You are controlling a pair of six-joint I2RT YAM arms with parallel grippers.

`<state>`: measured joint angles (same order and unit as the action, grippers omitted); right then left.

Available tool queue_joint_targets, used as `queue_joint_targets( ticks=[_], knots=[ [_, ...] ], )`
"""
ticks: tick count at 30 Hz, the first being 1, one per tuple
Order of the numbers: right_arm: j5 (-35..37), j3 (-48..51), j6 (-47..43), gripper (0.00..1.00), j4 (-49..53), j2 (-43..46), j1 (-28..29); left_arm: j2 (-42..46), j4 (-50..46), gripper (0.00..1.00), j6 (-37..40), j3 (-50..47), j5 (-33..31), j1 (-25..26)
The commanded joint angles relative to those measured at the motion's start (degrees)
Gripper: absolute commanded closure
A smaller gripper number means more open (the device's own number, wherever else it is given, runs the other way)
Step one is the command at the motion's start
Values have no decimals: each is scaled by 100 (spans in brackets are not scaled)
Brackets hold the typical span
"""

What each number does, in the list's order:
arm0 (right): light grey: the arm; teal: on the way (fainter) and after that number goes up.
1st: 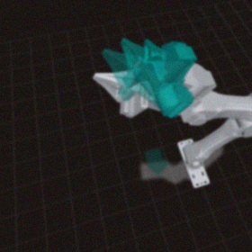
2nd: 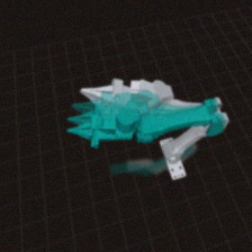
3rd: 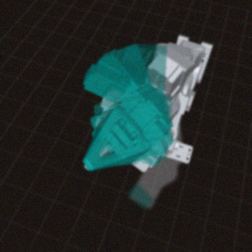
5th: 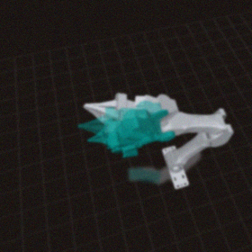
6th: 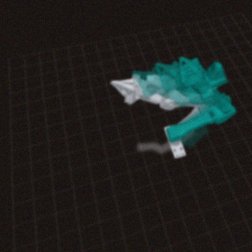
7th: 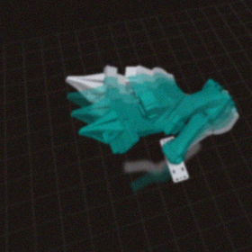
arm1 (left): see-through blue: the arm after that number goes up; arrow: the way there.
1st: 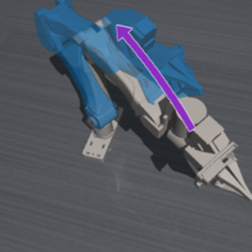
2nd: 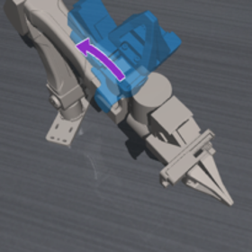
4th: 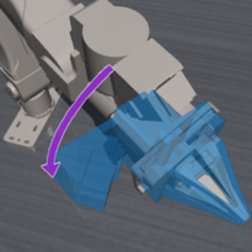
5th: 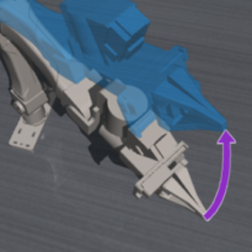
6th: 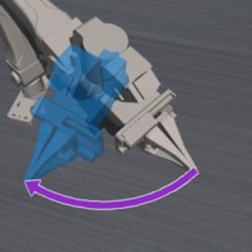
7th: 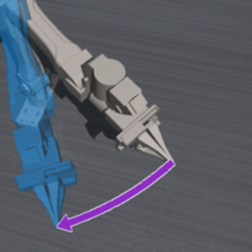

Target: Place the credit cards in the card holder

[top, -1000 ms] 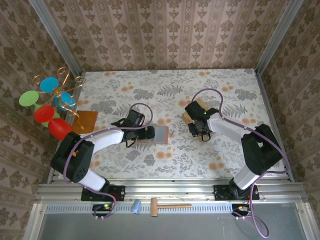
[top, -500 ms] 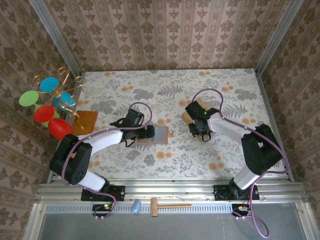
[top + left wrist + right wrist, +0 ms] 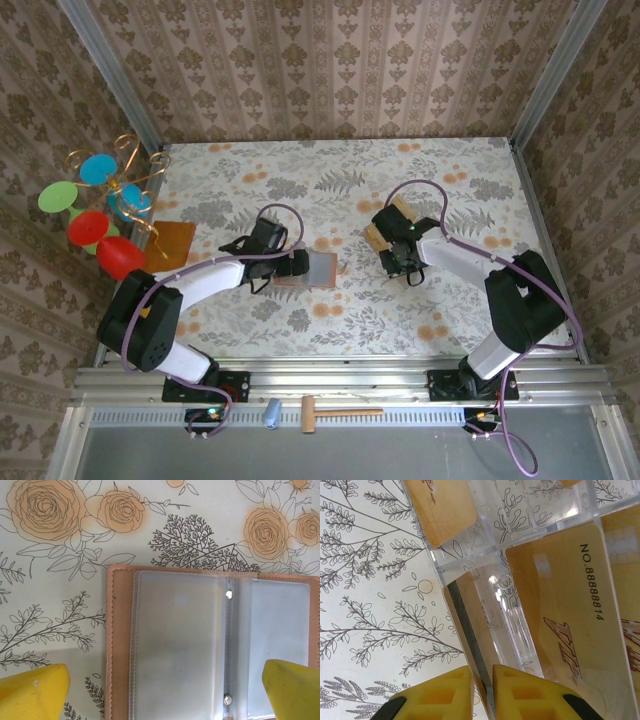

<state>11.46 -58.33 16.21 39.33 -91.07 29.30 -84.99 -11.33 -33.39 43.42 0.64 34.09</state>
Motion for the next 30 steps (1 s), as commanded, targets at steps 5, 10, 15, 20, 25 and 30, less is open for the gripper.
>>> queue_joint_targets(
  ticks=[5, 10, 15, 20, 25, 30],
  knots=[
    [176, -74, -208, 80, 371, 209, 16, 114, -150, 0, 93, 92, -82, -16],
    [164, -65, -230, 80, 340, 138, 15, 86, -124, 0, 87, 97, -64, -17],
    [94, -143, -276, 81, 274, -52, 16, 63, -118, 0, 82, 95, -64, -16],
    [53, -258, -367, 92, 303, -183, 17, 79, -124, 0, 87, 97, -64, -20],
    [57, -443, -466, 96, 481, -87, 23, 84, -132, 0, 102, 105, -49, -17],
    [53, -713, -546, 100, 726, 133, 23, 130, -186, 0, 154, 127, -38, -17]
  ],
)
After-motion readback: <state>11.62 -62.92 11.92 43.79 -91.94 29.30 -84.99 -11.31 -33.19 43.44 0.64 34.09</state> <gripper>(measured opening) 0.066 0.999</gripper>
